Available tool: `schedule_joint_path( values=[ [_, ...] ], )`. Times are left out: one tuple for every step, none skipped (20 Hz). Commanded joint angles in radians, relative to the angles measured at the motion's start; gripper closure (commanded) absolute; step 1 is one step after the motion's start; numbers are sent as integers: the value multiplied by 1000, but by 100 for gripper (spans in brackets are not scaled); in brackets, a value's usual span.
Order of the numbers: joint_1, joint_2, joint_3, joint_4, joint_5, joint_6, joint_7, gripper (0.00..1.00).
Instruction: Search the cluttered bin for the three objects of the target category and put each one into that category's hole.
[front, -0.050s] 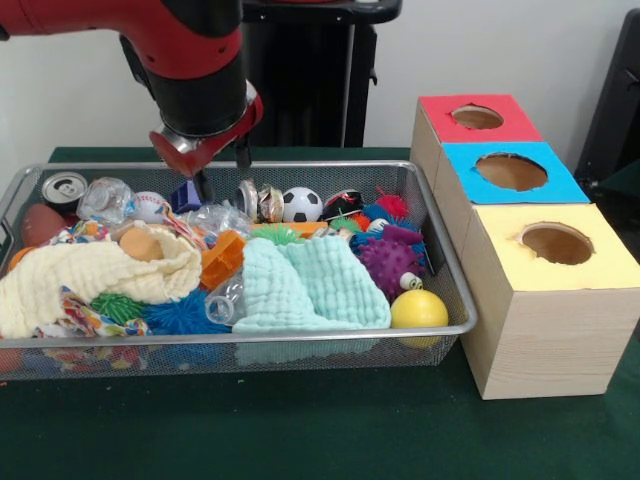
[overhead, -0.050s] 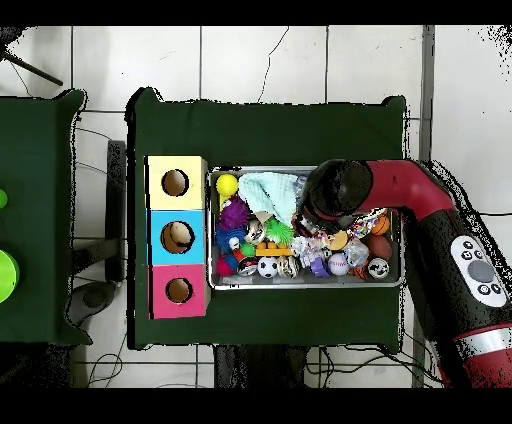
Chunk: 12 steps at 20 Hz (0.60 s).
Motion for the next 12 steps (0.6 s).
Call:
schedule_joint_path(
  values=[
    [-23,-22,38,62,17,65,-239,0],
    [-22,-14,36,57,13,51,-238,0],
    [-20,-8,35,56,10,36,-232,0],
    [-18,-2,34,55,8,21,-227,0],
    [-16,4,33,54,5,6,-221,0],
    [-17,11,32,58,4,-8,-214,0],
    [-19,16,32,62,6,-22,-206,0],
    [-21,21,32,67,5,-36,-199,0],
    [-23,25,32,71,4,-50,-193,0],
    [-23,30,30,74,2,-61,-185,0],
    [-24,35,29,77,0,-73,-177,0],
    [-24,41,27,80,-1,-83,-170,0]
  ],
)
